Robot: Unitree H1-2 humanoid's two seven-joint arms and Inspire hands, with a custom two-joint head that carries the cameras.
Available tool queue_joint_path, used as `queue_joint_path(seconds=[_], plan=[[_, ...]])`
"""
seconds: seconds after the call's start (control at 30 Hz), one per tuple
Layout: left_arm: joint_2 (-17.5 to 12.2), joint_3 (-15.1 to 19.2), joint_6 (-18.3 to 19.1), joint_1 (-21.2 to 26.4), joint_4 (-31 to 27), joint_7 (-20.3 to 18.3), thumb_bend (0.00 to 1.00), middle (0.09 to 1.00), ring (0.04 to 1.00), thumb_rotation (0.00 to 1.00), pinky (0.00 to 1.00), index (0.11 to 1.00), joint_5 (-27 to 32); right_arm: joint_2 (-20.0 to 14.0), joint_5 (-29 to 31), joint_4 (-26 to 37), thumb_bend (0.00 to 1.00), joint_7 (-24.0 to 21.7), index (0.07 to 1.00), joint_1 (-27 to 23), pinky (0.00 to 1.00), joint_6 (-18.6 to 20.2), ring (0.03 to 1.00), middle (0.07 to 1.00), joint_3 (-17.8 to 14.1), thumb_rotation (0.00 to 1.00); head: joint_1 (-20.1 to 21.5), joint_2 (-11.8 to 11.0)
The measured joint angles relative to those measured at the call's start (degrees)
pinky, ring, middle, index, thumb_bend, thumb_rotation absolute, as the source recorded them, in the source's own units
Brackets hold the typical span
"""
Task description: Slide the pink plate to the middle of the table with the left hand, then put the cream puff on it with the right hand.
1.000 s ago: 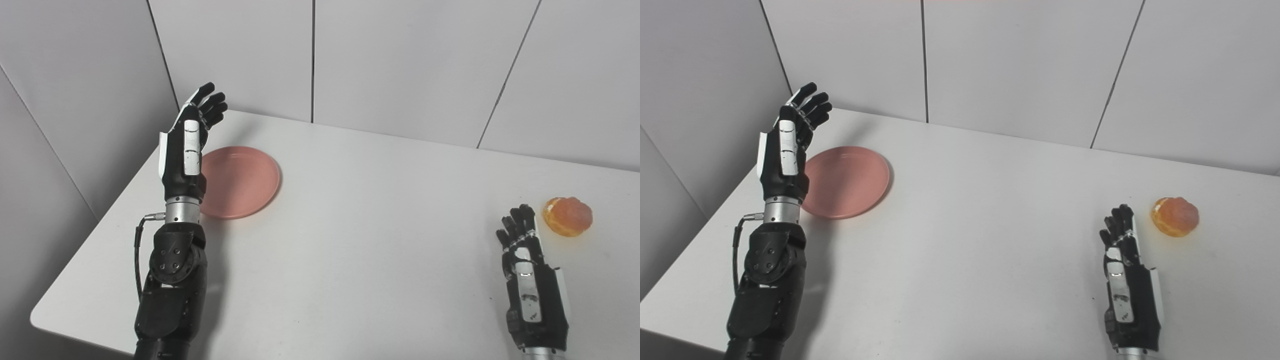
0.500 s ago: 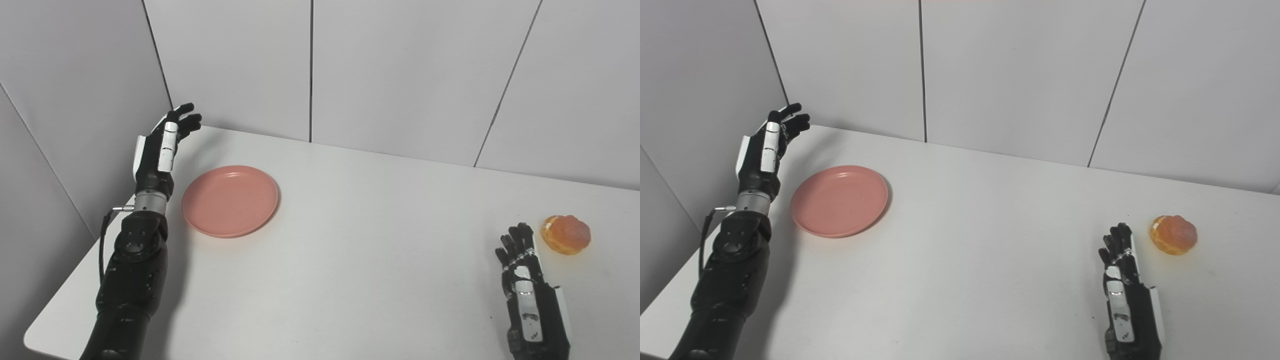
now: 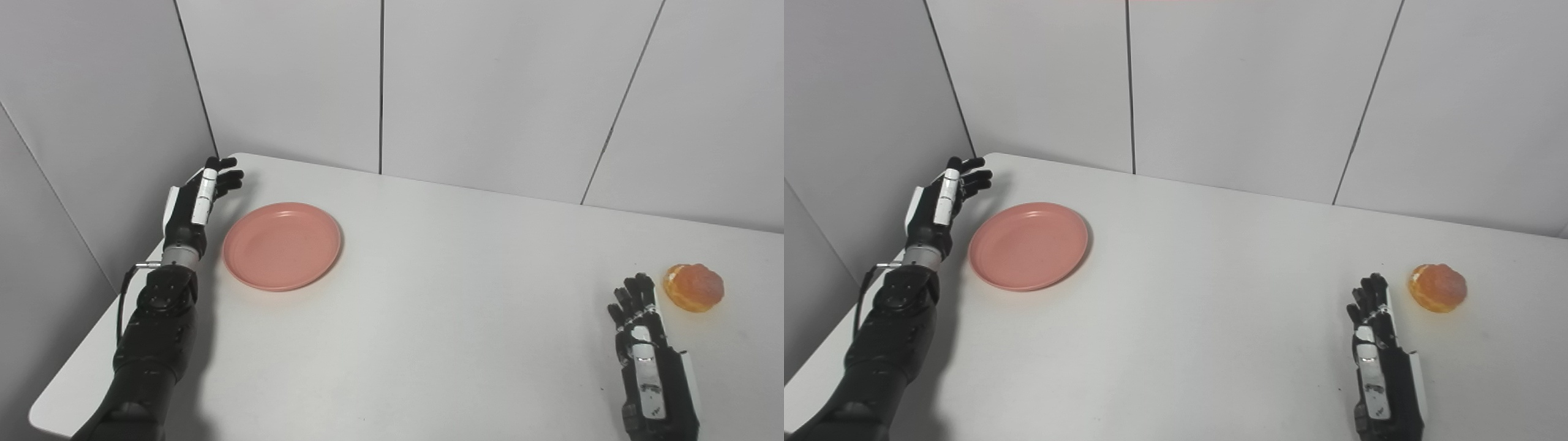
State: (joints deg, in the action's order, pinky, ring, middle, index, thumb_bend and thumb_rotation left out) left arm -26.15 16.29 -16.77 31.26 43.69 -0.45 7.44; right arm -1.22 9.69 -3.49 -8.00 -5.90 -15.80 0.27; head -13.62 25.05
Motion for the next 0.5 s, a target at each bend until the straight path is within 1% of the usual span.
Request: queue_joint_path(seconds=[0.07, 0.13, 0.17, 0.23, 0.27, 0.33, 0.5], plan=[[0.0, 0.0, 0.9, 0.0, 0.0, -0.1, 0.78, 0.726, 0.734, 1.00, 0.90, 0.722, 0.1, 0.0, 0.0, 0.0, 0.54, 0.0, 1.000, 0.0, 1.00, 0.0, 1.000, 1.000, 0.0, 0.82, 0.0, 0.0], [0.0, 0.0, 1.7, -0.2, -0.2, -0.1, 0.74, 0.742, 0.754, 1.00, 0.93, 0.742, 0.2, 0.0, 0.0, 0.0, 0.56, 0.0, 1.000, 0.0, 1.00, 0.0, 1.000, 1.000, 0.0, 0.83, -0.1, 0.1], [0.0, -0.1, 1.9, -0.4, -0.6, -0.1, 0.73, 0.748, 0.767, 1.00, 0.94, 0.748, 0.2, 0.1, 0.0, 0.0, 0.56, 0.0, 1.000, 0.0, 1.00, 0.0, 1.000, 1.000, 0.0, 0.83, -0.1, 0.1], [0.1, -0.3, 2.1, -1.0, -1.0, -0.2, 0.73, 0.752, 0.773, 1.00, 0.92, 0.753, 0.2, 0.1, 0.0, 0.0, 0.57, 0.0, 1.000, 0.0, 1.00, 0.0, 1.000, 1.000, 0.0, 0.83, -0.1, 0.2], [0.1, -0.4, 2.2, -1.2, -1.1, -0.2, 0.74, 0.748, 0.765, 1.00, 0.89, 0.750, 0.1, 0.0, 0.0, 0.0, 0.58, 0.0, 1.000, 0.0, 1.00, 0.0, 1.000, 1.000, 0.0, 0.83, -0.1, 0.3], [0.2, -0.5, 2.2, -1.7, -1.0, -0.2, 0.74, 0.745, 0.759, 1.00, 0.87, 0.747, 0.0, 0.0, 0.0, 0.0, 0.58, 0.0, 1.000, 0.0, 1.00, 0.0, 1.000, 1.000, 0.0, 0.83, 0.0, 0.5], [0.9, -0.5, 2.2, -2.5, -1.0, -0.2, 0.76, 0.747, 0.754, 1.00, 0.85, 0.745, 0.1, 0.0, 0.0, 0.1, 0.58, 0.0, 1.000, 0.0, 1.00, 0.0, 1.000, 1.000, 0.0, 0.82, 0.3, 0.7]])
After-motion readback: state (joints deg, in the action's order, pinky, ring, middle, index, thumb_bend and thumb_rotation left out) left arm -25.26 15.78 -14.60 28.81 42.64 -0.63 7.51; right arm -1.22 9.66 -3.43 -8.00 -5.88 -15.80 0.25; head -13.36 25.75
